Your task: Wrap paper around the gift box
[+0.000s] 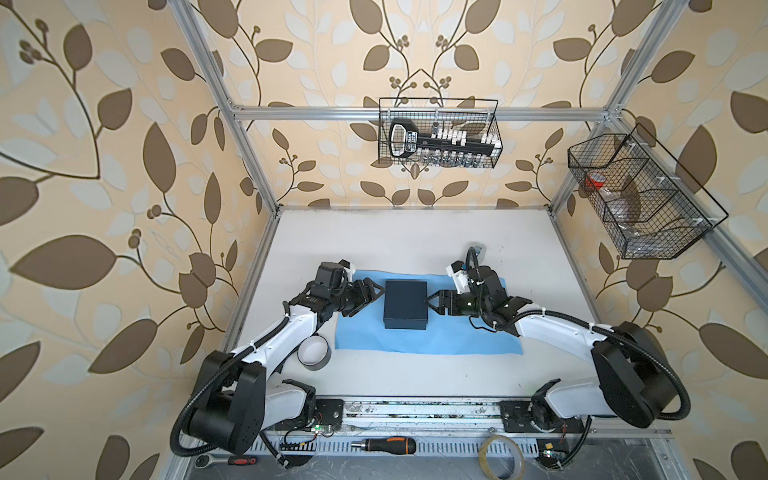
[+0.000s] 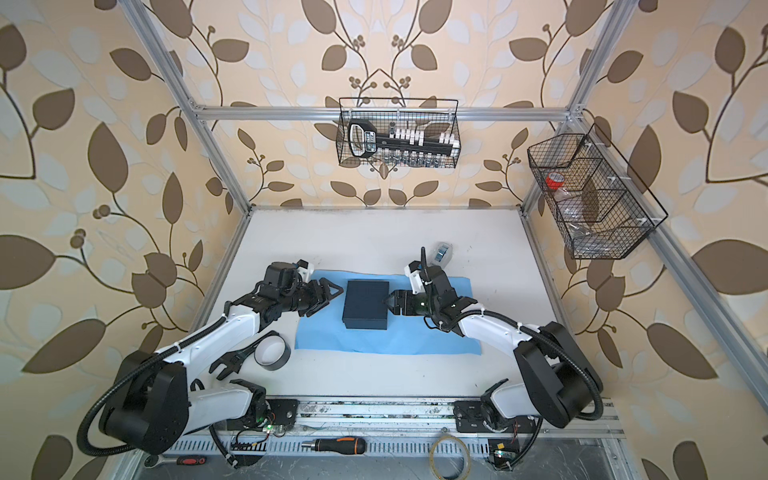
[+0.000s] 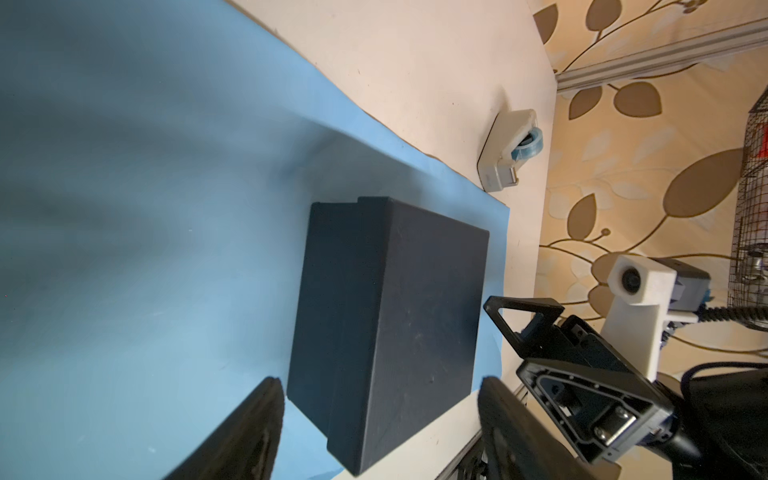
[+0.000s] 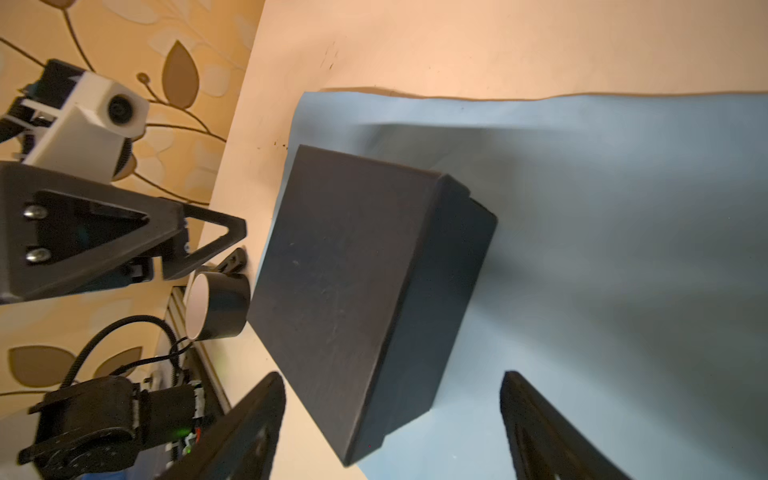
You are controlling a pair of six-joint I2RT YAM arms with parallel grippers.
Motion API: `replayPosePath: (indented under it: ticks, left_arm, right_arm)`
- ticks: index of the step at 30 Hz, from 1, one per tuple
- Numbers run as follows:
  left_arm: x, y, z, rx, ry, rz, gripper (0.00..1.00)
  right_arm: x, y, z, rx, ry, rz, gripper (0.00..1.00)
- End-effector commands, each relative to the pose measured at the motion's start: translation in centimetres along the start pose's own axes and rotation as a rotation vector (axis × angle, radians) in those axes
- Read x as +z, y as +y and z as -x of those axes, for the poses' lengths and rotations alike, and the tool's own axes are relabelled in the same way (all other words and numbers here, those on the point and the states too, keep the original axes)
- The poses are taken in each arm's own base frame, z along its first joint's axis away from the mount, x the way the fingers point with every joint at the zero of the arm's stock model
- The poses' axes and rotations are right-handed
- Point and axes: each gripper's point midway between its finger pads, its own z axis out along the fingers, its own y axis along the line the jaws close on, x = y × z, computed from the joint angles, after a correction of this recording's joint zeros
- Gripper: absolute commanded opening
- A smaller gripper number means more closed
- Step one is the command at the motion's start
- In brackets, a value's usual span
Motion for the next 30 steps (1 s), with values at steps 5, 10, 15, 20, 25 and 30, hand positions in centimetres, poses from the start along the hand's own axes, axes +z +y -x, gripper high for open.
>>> replayPosePath:
  ticks: [5,10,15,20,25,30]
  left_arm:
    - [2.7,-2.3,-0.5,0.033,0.08,-0.061,0.75]
    - [4.2,-2.5,-2.1,0.06,0.125,-0.045,0.71]
    - [5.0,-2.5,-2.9,0.065,0.153,-0.046,0.69]
    - [4.9,-3.8,-3.3,0.077,0.164,-0.073,0.64]
    - [5.0,-4.9,-3.9,0.1,0.177,-0.082,0.63]
    - [5.1,-6.0,-4.2,0.118,0.182,-0.093,0.63]
  right_arm:
    - [2.8,2.0,0.2,0.08,0.029,0.131,0.81]
    - [3.6,2.6,-0.6,0.102,0.053,0.173,0.75]
    - [3.6,3.4,-1.0,0.114,0.06,0.209,0.68]
    - [2.7,4.0,-0.9,0.111,0.055,0.22,0.63]
    - [1.8,4.3,-0.9,0.097,0.047,0.213,0.61]
    - [1.1,3.8,-1.2,0.08,0.048,0.175,0.61]
